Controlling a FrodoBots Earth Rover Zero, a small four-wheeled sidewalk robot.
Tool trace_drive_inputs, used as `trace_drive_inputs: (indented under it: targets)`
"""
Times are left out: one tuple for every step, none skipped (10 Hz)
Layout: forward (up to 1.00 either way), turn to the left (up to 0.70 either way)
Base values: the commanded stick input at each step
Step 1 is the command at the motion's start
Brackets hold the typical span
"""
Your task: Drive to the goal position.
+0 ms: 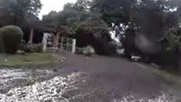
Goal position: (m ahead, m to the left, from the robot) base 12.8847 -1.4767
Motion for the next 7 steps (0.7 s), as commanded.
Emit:
trace_drive_inputs:
  targets:
    - [0.7, 0.0]
    - [0.7, 0.0]
    - [0.7, 0.0]
    - [0.7, 0.0]
    - [0.7, 0.0]
    - [0.7, 0.0]
    - [0.7, 0.0]
